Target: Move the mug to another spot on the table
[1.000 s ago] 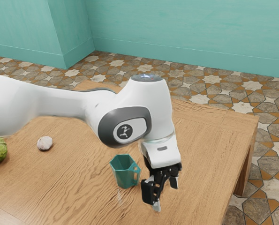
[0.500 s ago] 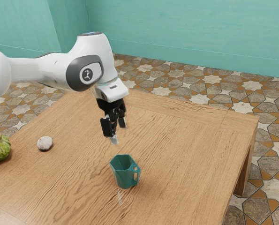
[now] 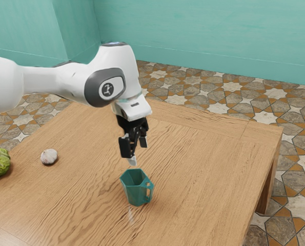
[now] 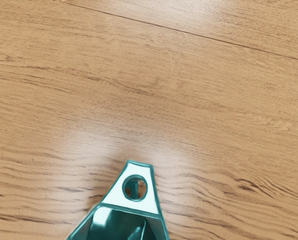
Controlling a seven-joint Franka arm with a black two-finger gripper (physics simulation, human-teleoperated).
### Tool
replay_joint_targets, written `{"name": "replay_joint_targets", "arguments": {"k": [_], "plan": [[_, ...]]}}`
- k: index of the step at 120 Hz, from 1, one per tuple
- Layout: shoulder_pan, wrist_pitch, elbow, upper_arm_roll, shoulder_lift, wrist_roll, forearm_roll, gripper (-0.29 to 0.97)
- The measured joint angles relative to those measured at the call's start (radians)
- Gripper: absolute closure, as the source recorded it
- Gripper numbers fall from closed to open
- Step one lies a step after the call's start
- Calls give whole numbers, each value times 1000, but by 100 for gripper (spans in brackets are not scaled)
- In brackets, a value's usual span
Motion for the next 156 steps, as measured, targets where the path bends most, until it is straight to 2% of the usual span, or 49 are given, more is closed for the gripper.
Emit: {"name": "replay_joint_targets", "arguments": {"k": [9,32,51,99,125,156], "plan": [[-7,5,-4,2,10,2,-2,0],[41,27,-21,-14,33,0,-9,0],[21,39,-22,-49,58,-10,-11,0],[9,50,-21,-56,140,-57,-14,0],[-9,107,-22,-58,185,-72,38,0],[-9,146,-36,-56,213,-86,45,0]]}}
